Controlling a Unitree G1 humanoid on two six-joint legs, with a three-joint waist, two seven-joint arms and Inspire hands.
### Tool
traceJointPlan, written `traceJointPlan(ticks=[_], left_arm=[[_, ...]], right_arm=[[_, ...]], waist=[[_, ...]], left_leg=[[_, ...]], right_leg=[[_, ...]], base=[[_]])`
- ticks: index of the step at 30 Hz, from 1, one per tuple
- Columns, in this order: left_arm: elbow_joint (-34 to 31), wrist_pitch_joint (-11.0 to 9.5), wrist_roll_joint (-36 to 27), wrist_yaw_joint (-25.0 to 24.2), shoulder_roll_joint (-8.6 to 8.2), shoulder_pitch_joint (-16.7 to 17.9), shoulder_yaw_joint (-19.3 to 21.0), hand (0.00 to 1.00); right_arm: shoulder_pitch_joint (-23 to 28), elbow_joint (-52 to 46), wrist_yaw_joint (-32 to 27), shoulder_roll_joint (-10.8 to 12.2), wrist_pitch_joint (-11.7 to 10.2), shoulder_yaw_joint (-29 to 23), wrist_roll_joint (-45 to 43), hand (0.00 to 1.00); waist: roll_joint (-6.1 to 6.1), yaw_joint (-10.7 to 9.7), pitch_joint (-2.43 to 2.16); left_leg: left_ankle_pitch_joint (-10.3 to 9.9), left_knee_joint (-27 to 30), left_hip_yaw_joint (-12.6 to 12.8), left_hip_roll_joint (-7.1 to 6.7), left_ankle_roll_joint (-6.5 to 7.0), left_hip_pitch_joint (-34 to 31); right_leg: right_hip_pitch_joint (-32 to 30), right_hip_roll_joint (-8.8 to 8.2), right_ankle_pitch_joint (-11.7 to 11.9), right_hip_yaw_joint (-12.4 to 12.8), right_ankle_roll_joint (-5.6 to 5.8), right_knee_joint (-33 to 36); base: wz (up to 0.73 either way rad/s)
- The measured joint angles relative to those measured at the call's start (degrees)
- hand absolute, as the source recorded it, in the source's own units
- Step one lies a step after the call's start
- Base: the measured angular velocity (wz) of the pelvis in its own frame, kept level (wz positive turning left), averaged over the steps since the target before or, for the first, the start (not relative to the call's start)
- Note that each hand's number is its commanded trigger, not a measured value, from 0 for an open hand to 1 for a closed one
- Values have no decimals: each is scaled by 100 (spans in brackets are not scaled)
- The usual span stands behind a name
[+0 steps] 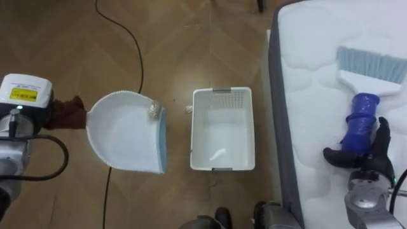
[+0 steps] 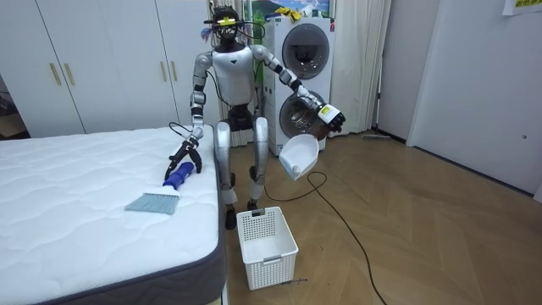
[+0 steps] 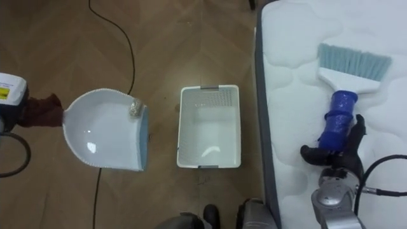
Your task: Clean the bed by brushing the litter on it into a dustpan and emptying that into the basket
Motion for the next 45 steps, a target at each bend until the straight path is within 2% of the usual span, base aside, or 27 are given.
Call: traceJointPlan(ticks=[3,8,13,21,26,30,38,40,45], left_arm=[[-153,0,306,-9,11,-78,-34,100],[-520,-1,791,-54,117,-267,-358,100],[-999,0,1155,-100,152,-311,-472,100],[-1049,2,1476,-145,176,-441,-581,100],[-1081,6,1476,-238,184,-574,-685,100],[-1401,6,1477,-357,241,-596,-685,100],[-1338,6,1335,-386,257,-759,-748,100],[-1085,5,1084,-383,256,-837,-903,100],[-697,-13,313,-310,201,-821,-912,100]], right_arm=[[-72,63,-91,45,-7,3,-80,0],[-74,66,-117,43,-45,-3,-161,0],[4,21,-183,43,-129,-7,-262,0],[-20,28,-272,44,-265,45,-387,0],[-122,35,-273,29,-276,113,-445,0],[-134,36,-272,30,-288,112,-641,0],[-133,-1,-170,30,-298,121,-610,0],[-138,-7,-140,31,-319,145,-612,0],[-130,-5,-154,39,-385,172,-574,0]], waist=[[16,-56,20],[91,-150,54],[192,-162,44],[295,-161,43],[407,-201,40],[484,-264,31],[520,-350,29],[526,-394,33],[581,-430,63]], left_leg=[[-2,18,-5,-4,1,-82],[-20,16,46,-3,32,-92],[-27,3,63,-3,41,-66],[-32,-27,283,5,49,115],[-46,-4,343,14,26,130],[-45,4,347,15,28,125],[-29,-101,366,14,55,234],[-28,-143,402,14,55,311],[-29,-271,464,17,56,527]], right_leg=[[-63,-7,-9,-11,13,4],[-63,-27,-39,7,49,12],[-59,-27,-47,41,68,20],[-48,-43,-75,253,78,205],[-49,-30,-80,317,62,225],[-56,-18,-73,352,70,231],[-18,-11,-74,393,71,239],[19,4,-87,453,81,236],[187,16,-93,506,83,159]], base=[[7],[6],[0],[-9],[-5],[0],[0],[-6],[-8]])
